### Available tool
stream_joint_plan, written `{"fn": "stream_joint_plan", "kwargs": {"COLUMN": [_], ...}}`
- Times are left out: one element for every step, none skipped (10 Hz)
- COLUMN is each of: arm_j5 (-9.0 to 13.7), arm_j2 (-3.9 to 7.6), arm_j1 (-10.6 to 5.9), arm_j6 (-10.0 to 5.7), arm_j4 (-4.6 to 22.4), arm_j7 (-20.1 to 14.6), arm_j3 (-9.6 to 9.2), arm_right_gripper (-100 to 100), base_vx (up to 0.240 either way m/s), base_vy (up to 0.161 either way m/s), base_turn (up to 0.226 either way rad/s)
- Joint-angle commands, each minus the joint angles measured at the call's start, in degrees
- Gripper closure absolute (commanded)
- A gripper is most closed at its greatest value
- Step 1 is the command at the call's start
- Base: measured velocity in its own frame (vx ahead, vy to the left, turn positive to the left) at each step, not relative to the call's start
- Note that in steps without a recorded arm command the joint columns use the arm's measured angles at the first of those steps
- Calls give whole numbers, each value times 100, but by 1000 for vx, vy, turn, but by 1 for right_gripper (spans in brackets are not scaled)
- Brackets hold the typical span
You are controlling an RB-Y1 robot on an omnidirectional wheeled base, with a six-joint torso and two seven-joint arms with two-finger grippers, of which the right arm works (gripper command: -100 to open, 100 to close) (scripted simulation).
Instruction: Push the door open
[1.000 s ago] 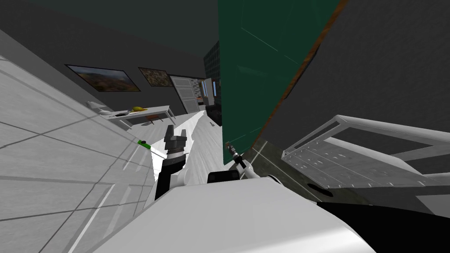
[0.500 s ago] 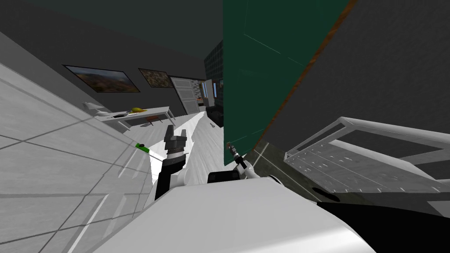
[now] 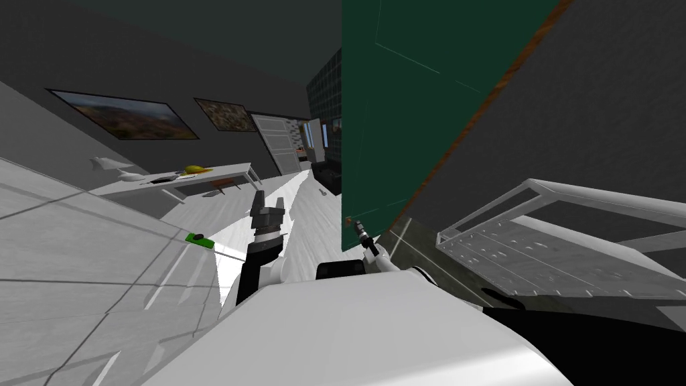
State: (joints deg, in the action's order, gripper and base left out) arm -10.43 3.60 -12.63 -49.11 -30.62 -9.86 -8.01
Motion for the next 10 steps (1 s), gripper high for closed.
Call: {"fn": "stream_joint_plan", "kwargs": {"arm_j5": [16,20,28,42,51,63,72,70,79,81], "arm_j2": [10,9,3,-18,-39,-77,-118,-97,-61,-54], "arm_j1": [-3,-4,-6,-9,-11,-14,-16,-36,-26,-23], "arm_j6": [22,28,40,60,72,89,102,73,47,41], "arm_j4": [-15,-19,-28,-42,-50,-62,-71,-21,-11,-10], "arm_j7": [-22,-28,-41,-61,-73,-90,-104,-88,-68,-62], "arm_j3": [5,7,10,14,17,21,24,28,45,50], "arm_right_gripper": [-100,-100,-100,-100,-100,-100,-100,-100,-100,-100], "base_vx": [-93,-190,-200,-242,-277,-262,-232,-103,71,145], "base_vy": [31,-6,-17,-3,35,41,-2,-6,30,63], "base_turn": [-49,-48,-38,-63,-57,-55,-50,-7,29,21]}}
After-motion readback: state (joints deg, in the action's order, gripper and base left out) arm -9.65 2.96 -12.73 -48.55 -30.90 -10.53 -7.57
